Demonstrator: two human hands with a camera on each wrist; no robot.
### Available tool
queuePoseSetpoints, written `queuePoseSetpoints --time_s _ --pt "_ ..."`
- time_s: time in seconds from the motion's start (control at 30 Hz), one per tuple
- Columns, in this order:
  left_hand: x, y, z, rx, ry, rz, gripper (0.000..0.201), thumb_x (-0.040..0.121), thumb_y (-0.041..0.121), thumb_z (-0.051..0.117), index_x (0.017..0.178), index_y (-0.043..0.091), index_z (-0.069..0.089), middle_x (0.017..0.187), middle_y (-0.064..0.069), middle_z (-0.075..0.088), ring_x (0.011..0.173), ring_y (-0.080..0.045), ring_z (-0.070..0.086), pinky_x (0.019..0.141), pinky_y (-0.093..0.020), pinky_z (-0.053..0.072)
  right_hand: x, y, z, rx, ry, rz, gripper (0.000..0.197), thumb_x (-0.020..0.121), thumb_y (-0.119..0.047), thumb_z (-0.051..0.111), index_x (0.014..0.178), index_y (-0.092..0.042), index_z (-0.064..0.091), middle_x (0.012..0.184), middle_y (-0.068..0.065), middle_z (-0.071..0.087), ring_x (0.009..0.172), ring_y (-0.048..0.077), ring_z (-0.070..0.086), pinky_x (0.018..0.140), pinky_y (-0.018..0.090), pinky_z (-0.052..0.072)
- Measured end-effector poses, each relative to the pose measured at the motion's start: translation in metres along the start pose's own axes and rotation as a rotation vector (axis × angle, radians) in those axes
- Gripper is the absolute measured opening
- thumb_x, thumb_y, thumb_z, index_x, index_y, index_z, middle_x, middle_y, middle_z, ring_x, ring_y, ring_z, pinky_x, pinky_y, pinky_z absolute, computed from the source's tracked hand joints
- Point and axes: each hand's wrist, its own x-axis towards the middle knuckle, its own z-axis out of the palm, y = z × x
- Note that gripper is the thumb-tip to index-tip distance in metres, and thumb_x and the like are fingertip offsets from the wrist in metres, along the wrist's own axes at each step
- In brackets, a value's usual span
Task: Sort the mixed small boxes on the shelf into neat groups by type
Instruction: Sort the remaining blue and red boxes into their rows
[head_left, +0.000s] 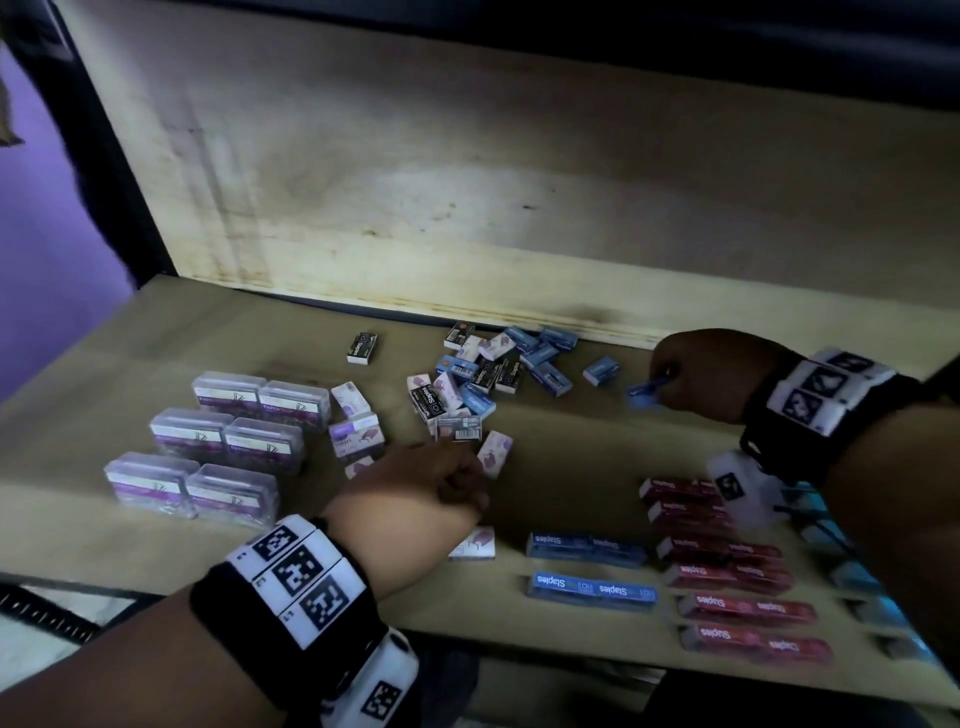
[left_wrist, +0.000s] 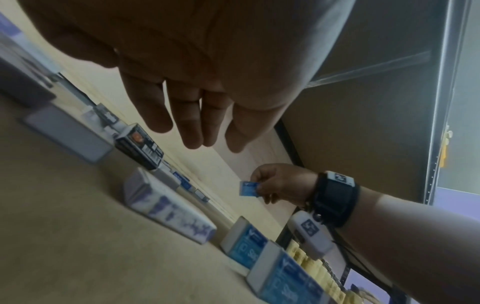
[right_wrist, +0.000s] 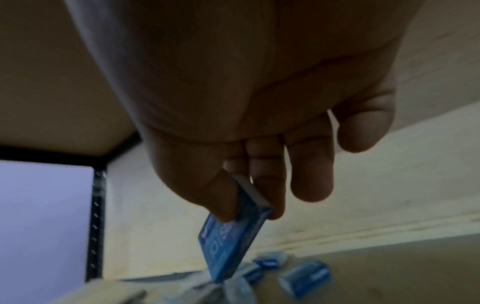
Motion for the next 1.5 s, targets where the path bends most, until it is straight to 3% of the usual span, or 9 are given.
queuePoseSetpoints --time_s 0.17,0.33,0.5,0.67,1.0,1.07,1.27,1.37,1.5 --pt "-0.004 0.001 0.001 0.021 -0.010 -0.019 0.013 0.082 0.040 0.062 0.094 0.044 0.065 0.089 0.025 0.064 0.087 0.006 0.057 0.076 -0.018 0.045 -0.055 -0.032 -0.007 0.204 0.091 -0.045 0.010 0.080 -0.040 0.069 0.078 -0.041 0.059 0.080 -0.016 0.061 0.071 -0.002 0.054 0.059 0.025 0.040" --pt "-0.003 0.009 0.001 0.009 -0.053 -0.072 0.016 0.083 0.040 0.063 0.098 0.042 0.068 0.091 0.022 0.069 0.083 0.007 0.062 0.078 -0.022 0.050 -0.097 -0.054 0.004 0.325 0.208 -0.053 0.024 0.082 -0.040 0.071 0.105 -0.042 0.066 0.093 -0.015 0.067 0.084 0.006 0.060 0.076 0.029 0.050" --pt "0.003 0.013 0.001 0.065 -0.090 -0.068 0.018 0.083 0.042 0.064 0.100 0.038 0.068 0.090 0.022 0.068 0.082 0.009 0.061 0.080 -0.023 0.051 -0.122 -0.064 0.014 0.437 0.123 -0.068 0.022 0.081 -0.035 0.068 0.102 -0.041 0.068 0.092 -0.018 0.067 0.081 0.000 0.059 0.074 0.027 0.048" --pt "0.025 0.021 -0.012 0.117 -0.112 -0.046 0.048 0.066 0.063 0.047 0.095 0.031 0.067 0.082 0.012 0.070 0.079 -0.006 0.065 0.075 -0.037 0.053 -0.135 -0.061 0.023 0.468 0.035 -0.021 0.027 0.079 -0.043 0.063 0.106 -0.044 0.060 0.094 -0.019 0.066 0.084 -0.002 0.059 0.078 0.029 0.052" --pt "0.123 0.037 -0.025 0.608 -0.216 -0.071 0.036 0.084 0.059 0.052 0.095 0.026 0.058 0.109 -0.003 0.067 0.093 -0.026 0.064 0.070 -0.029 0.046 -0.145 -0.057 0.027 0.468 0.055 -0.013 0.034 0.079 -0.046 0.059 0.113 -0.043 0.058 0.105 -0.016 0.066 0.094 0.007 0.061 0.079 0.028 0.050" --pt "0.140 0.035 -0.017 0.581 -0.250 -0.110 0.035 0.093 0.051 0.056 0.108 0.021 0.061 0.117 -0.006 0.065 0.104 -0.028 0.063 0.064 -0.025 0.039 -0.146 -0.056 0.027 0.466 0.077 -0.015 0.033 0.079 -0.046 0.060 0.112 -0.042 0.058 0.104 -0.015 0.066 0.094 0.007 0.061 0.076 0.027 0.048" --pt "0.176 0.018 -0.001 0.686 -0.325 -0.123 0.087 0.084 0.061 0.065 0.154 0.022 0.030 0.139 -0.012 0.055 0.115 -0.029 0.060 0.093 -0.034 0.049 -0.147 -0.052 0.030 0.469 0.088 -0.017 0.038 0.080 -0.046 0.060 0.117 -0.041 0.058 0.110 -0.014 0.065 0.100 0.008 0.060 0.083 0.029 0.050" --pt "0.179 0.010 0.005 0.752 -0.320 -0.163 0.096 0.079 0.065 0.066 0.155 0.025 0.024 0.126 -0.011 0.063 0.104 -0.028 0.063 0.081 -0.030 0.050 -0.148 -0.049 0.032 0.473 0.087 -0.015 0.038 0.079 -0.047 0.061 0.117 -0.041 0.057 0.111 -0.013 0.064 0.100 0.009 0.060 0.084 0.028 0.050" --pt "0.180 0.009 0.004 0.735 -0.331 -0.182 0.086 0.064 0.070 0.065 0.135 0.024 0.051 0.099 -0.003 0.066 0.082 -0.021 0.063 0.074 -0.031 0.054 -0.148 -0.046 0.034 0.484 0.079 -0.020 0.037 0.079 -0.045 0.060 0.117 -0.041 0.058 0.112 -0.013 0.064 0.101 0.010 0.060 0.085 0.027 0.049"
